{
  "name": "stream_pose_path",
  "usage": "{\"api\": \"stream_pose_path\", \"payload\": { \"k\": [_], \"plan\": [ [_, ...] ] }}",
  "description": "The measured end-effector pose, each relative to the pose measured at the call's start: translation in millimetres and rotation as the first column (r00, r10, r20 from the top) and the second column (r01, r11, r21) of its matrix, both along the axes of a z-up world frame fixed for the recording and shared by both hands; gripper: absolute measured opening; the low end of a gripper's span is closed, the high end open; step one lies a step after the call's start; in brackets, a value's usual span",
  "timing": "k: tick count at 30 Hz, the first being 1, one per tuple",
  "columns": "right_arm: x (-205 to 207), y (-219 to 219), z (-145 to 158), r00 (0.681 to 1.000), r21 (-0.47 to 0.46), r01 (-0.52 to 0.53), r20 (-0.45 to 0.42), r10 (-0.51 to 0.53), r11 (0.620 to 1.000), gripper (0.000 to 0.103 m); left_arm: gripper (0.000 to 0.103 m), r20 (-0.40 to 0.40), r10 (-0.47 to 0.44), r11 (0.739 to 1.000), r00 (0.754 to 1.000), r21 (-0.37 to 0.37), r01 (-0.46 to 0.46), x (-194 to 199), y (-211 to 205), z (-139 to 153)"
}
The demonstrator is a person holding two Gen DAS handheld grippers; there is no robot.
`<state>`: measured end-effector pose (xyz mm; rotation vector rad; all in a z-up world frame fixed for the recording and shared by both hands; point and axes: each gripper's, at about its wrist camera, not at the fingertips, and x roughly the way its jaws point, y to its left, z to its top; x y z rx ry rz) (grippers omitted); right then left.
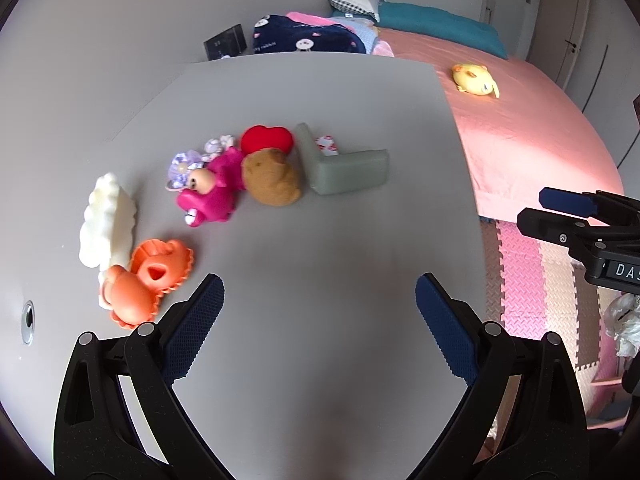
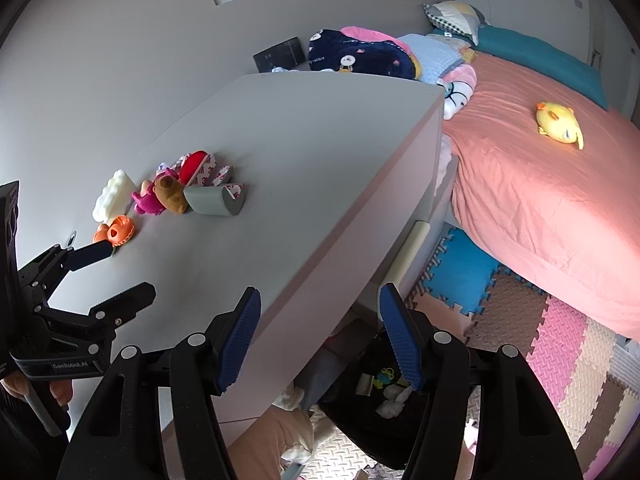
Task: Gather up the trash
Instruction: 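Move both grippers back over the desk toward the remaining toys, then grasp the orange crab toy with the left gripper while the right grasps the grey corner guard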
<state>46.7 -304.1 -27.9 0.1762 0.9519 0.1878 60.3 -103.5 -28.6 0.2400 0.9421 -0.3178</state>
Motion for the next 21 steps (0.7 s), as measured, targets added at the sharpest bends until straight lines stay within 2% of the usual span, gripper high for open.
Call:
{"api": "stream_pose_path", "payload": {
  "k": [14, 18, 21],
  "plan": [
    [34.6, 44.9, -2.2, 0.997, -0.034, -0.070, -0.016, 0.069, 0.997, 0.063, 0.095, 0.018, -0.003, 0.999, 1.000, 0.052, 0.002, 33.9, 34.1, -1.4],
    [46.3, 61.1, -2.8, 0.994, -0.062, -0.112, -0.019, 0.111, 0.992, 0.070, 0.095, 0.021, -0.012, 0.998, 1.000, 0.068, 0.011, 39.8, 41.0, -2.6],
    [55.7, 73.1, -3.7, 0.990, -0.077, -0.143, -0.020, 0.142, 0.987, 0.070, 0.095, 0.009, -0.014, 0.996, 1.000, 0.085, 0.013, 44.8, 47.2, -7.6]
  ]
}}
